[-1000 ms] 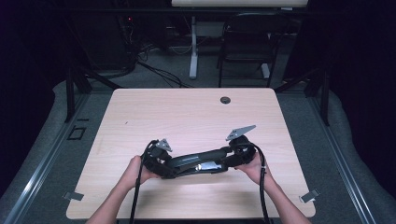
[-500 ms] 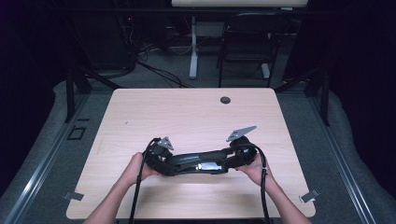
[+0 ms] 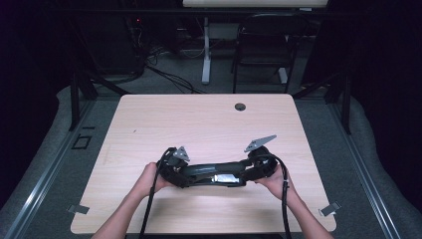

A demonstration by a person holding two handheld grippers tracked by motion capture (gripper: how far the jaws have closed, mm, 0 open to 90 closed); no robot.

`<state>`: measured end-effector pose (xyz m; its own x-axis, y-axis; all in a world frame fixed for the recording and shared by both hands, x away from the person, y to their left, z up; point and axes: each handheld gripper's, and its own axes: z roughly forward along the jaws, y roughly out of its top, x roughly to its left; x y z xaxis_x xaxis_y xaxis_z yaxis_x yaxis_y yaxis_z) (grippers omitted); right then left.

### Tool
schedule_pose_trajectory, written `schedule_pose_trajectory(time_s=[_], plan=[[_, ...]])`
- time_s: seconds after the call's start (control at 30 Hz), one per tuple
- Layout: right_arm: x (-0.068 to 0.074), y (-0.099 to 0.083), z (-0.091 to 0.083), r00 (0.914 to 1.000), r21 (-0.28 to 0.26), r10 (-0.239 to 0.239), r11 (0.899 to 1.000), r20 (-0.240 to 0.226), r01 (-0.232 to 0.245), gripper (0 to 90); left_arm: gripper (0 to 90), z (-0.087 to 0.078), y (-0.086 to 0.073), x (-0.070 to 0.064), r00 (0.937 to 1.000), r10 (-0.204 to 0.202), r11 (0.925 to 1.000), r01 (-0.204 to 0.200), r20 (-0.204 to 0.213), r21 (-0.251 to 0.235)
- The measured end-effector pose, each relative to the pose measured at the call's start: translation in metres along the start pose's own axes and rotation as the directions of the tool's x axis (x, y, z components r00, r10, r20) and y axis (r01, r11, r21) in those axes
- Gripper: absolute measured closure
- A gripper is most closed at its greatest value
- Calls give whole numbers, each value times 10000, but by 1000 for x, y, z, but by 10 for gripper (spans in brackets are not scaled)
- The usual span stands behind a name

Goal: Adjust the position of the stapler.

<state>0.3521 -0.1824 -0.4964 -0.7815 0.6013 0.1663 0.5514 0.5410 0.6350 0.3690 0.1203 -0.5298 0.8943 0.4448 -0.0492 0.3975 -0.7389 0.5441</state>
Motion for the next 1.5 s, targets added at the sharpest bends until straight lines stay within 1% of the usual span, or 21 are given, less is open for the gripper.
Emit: schedule_pose_trajectory(time_s=[0.33,0.47,0.57,0.6,0.63,0.7,0.8,0.83,0.9,0.93,0.97,1.03,1.1,1.13,1.2,1.27,1.3,1.4,1.43,1.47,1.5], plan=[[-1,0,0,9999,-13,-145,9999,43,145,452,302,0,1,-1,10000,-64,10000,64,-55,59],[-1,0,0,9999,-15,-109,9999,48,109,449,294,0,2,-3,9996,-136,9998,139,-240,122],[0,0,1,10000,-73,-19,10000,93,19,438,250,-2,2,-5,9990,-235,9997,238,-369,92],[-1,0,0,9999,-33,-38,10000,108,39,423,250,-3,2,-5,9985,-244,9997,248,-489,83],[-1,0,0,9998,-49,62,10000,200,-61,392,212,-5,1,-5,9984,-281,9996,283,-493,34],[-1,-1,-1,9997,-40,81,10000,220,-80,384,195,-8,0,-5,9978,-345,9994,343,-560,-44],[-2,-1,-4,9995,-131,170,9998,274,-166,336,166,-14,-2,-5,9966,-487,9987,476,-661,-192],[-2,-2,-5,9993,-194,157,9997,343,-151,295,154,-16,-3,-5,9958,-557,9982,538,-728,-278],[-1,-3,-7,9991,-129,174,9998,381,-169,291,151,-20,-5,-6,9940,-699,9967,661,-838,-482],[-1,-4,-9,9986,-183,193,9997,491,-185,253,136,-23,-6,-7,9927,-777,9955,722,-926,-616],[0,-5,-10,9982,-203,249,9995,546,-238,229,122,-23,-6,-7,9927,-777,9955,722,-926,-616],[0,-6,-11,9977,-188,239,9996,632,-228,210,108,-27,-6,-10,9913,-860,9941,788,-992,-751],[1,-7,-12,9968,-216,235,9995,762,-219,177,87,-30,-5,-13,9915,-895,9930,815,-947,-851],[1,-8,-13,9961,-203,289,9994,835,-273,168,80,-31,-4,-15,9910,-901,9924,810,-993,-923],[3,-11,-15,9957,-137,271,9996,886,-260,145,43,-33,-3,-18,9904,-904,9924,808,-1049,-926],[3,-11,-15,9959,-74,254,9997,873,-248,144,35,-34,-2,-22,9899,-966,9906,855,-1039,-1064],[5,-13,-14,9960,32,235,9997,865,-239,125,15,-34,-2,-23,9898,-999,9898,885,-1016,-1118],[6,-16,-15,9957,169,181,9997,907,-198,115,3,-36,0,-28,9897,-1115,9871,999,-895,-1250],[8,-18,-15,9957,174,243,9995,894,-259,108,3,-36,1,-30,9897,-1109,9868,989,-901,-1282],[9,-19,-16,9958,250,194,9995,898,-217,101,2,-36,2,-31,9899,-1111,9863,989,-879,-1321],[10,-21,-16,9950,279,216,9993,975,-244,98,0,-35,3,-33,9900,-1134,9857,1016,-838,-1341]])
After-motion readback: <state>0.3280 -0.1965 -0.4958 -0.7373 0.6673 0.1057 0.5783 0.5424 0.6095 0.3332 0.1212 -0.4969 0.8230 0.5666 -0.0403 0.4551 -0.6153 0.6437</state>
